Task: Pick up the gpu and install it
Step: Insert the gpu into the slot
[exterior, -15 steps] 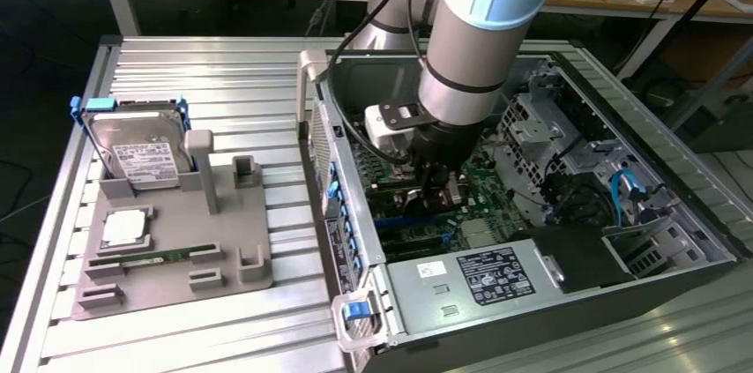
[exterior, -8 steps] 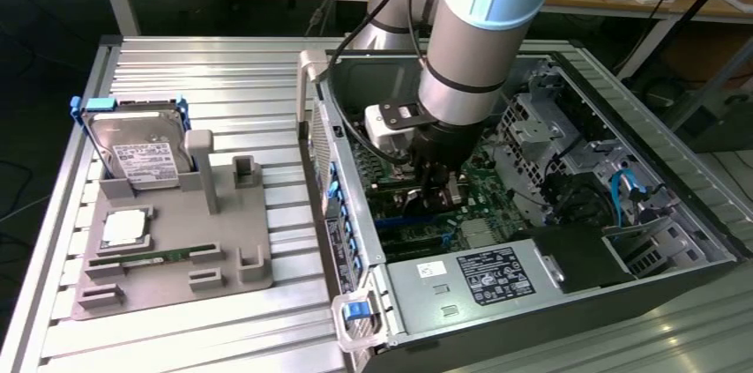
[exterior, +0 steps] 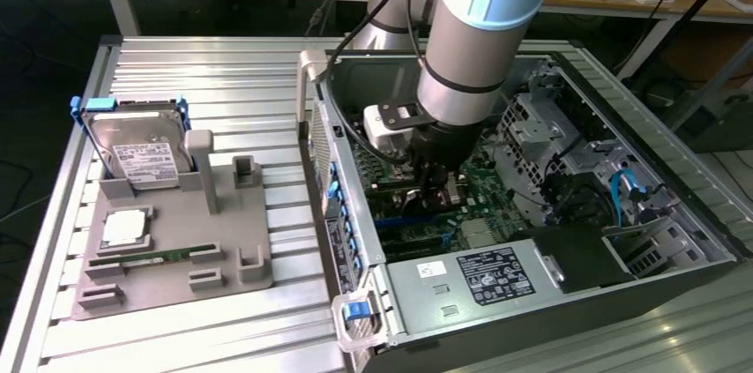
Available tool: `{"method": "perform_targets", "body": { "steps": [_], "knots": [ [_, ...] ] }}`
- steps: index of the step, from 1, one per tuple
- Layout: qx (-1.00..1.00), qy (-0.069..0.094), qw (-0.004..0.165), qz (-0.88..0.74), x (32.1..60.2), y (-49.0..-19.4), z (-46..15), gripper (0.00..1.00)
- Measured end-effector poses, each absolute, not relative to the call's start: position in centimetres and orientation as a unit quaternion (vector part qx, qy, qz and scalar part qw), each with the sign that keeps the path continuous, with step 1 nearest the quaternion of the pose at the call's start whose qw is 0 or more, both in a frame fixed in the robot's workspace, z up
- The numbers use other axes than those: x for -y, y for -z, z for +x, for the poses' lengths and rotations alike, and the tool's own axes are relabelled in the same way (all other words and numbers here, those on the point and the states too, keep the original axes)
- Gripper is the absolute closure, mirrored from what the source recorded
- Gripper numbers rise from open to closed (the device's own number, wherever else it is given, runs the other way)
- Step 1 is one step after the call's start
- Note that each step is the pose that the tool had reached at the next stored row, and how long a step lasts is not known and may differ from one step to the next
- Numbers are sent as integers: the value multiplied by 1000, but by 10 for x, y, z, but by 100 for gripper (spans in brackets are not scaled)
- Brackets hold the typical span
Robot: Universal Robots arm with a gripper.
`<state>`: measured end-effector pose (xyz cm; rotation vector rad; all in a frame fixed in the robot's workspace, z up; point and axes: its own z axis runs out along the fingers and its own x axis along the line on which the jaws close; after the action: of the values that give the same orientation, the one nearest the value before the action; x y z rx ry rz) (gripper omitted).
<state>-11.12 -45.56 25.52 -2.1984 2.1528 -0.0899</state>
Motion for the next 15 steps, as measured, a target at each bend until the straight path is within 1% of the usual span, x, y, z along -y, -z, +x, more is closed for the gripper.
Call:
{"method": "perform_targets", "body": {
  "steps": [15],
  "knots": [
    [-699,29,32,-714,456,-254,-116,73]
  ]
}}
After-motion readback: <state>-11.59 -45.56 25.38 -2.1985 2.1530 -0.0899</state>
